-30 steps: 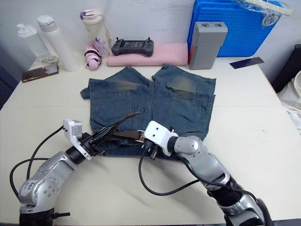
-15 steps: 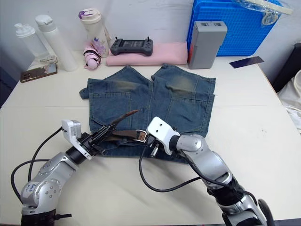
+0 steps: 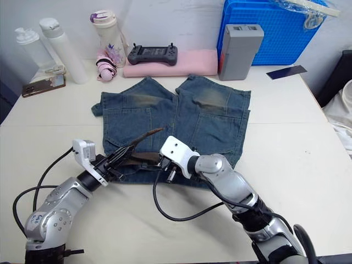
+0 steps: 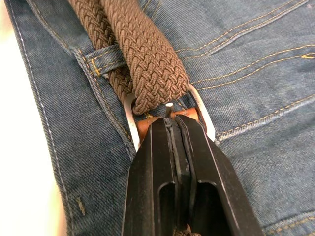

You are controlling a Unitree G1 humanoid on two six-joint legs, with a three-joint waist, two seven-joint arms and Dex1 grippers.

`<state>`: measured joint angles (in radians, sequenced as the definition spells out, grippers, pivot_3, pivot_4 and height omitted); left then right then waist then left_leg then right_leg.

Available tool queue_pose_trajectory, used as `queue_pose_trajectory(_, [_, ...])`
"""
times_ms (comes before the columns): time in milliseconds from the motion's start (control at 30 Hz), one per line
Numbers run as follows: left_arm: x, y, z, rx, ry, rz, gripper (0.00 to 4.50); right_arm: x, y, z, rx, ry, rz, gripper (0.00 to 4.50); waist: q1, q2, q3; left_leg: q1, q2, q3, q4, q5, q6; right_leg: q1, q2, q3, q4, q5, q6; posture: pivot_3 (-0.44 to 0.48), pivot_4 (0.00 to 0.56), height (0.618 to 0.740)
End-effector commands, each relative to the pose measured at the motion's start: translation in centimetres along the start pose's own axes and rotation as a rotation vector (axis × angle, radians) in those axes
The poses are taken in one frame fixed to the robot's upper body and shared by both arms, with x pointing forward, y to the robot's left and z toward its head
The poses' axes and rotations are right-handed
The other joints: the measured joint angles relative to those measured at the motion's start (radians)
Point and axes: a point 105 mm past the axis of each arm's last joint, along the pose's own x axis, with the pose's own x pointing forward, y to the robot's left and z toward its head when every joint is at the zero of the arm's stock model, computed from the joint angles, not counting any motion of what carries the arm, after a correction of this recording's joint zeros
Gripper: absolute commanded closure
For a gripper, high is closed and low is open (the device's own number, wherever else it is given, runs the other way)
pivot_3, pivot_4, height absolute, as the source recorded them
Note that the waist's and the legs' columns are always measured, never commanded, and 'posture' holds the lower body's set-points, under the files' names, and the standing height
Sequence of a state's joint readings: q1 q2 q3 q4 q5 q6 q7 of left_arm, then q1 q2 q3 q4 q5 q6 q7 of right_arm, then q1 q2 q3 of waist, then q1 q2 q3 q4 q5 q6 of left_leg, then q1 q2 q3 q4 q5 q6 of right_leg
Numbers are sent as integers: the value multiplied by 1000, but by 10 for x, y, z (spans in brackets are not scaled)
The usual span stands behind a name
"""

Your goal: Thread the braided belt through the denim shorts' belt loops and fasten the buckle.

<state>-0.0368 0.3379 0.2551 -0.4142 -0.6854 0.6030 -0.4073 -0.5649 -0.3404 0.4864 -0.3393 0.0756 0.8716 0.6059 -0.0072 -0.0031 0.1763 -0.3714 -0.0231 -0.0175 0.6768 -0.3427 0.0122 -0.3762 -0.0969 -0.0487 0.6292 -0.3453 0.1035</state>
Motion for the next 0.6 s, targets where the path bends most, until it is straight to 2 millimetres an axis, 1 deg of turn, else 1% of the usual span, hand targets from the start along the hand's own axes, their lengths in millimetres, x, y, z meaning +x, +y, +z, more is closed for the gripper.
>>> queue_pose_trajectory(33, [2, -2, 8, 38, -23, -16, 4500, 11, 7, -2, -5, 31, 41, 4425, -4, 0, 0, 0, 0, 0, 0, 0, 0, 0, 0, 0, 0, 0, 0, 0, 150, 739])
queue_pose_trajectory(200, [4, -2, 8, 46, -22, -23, 4500, 18, 15, -8, -16, 103, 125, 4425, -19, 0, 0, 1, 0, 0, 0, 0, 0, 0, 0, 0, 0, 0, 0, 0, 150, 739])
queue_pose_trajectory(267, [4, -1, 8, 59, -18, -28, 4500, 20, 22, -16, -59, 163, 203, 4425, -22, 0, 0, 1, 0, 0, -1, 0, 0, 0, 0, 0, 1, 0, 0, 0, 150, 739])
queue_pose_trajectory(367, [5, 0, 9, 71, -16, -36, 4500, 23, 27, -23, -96, 235, 291, 4425, -22, 1, -1, 3, 0, 0, -2, 0, 0, 0, 1, 0, 0, 0, 0, 0, 150, 739])
queue_pose_trajectory(433, [7, 1, 10, 82, -14, -44, 4500, 26, 28, -25, -117, 262, 333, 4425, -23, 1, -1, 3, 0, 0, -2, 0, 0, 0, 1, 0, 0, 0, 0, 0, 150, 739])
queue_pose_trajectory(500, [8, 2, 12, 98, -8, -60, 4500, 34, 30, -23, -127, 294, 386, 4425, -24, 1, -2, 3, 0, 0, -2, 0, 0, 0, 1, 0, 0, 0, 0, 0, 150, 739])
queue_pose_trajectory(600, [10, 2, 13, 119, -2, -79, 4500, 42, 33, -23, -131, 333, 446, 4425, -30, 0, -3, 7, 0, 0, -4, 0, -1, 1, 1, 0, 0, 0, -1, 0, 150, 739])
